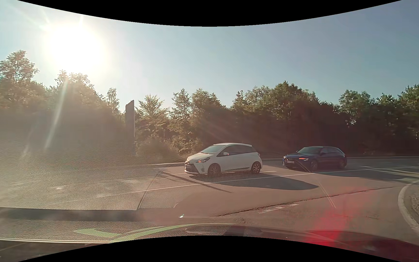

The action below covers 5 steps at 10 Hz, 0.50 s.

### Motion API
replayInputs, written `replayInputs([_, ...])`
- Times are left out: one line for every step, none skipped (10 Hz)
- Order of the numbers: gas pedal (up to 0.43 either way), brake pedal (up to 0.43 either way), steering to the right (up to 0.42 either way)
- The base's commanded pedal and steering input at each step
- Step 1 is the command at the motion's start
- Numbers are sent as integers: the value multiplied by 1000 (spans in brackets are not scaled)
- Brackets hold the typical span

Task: Follow the waypoints while adhering to traffic rules and regulations

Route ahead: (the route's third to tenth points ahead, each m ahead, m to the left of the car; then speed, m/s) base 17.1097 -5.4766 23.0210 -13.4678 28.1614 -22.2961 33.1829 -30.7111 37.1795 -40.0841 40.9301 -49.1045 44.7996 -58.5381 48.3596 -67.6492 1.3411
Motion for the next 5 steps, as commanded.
replayInputs([0, 280, 400])
replayInputs([0, 280, 402])
replayInputs([0, 268, 402])
replayInputs([0, 250, 402])
replayInputs([0, 232, 402])
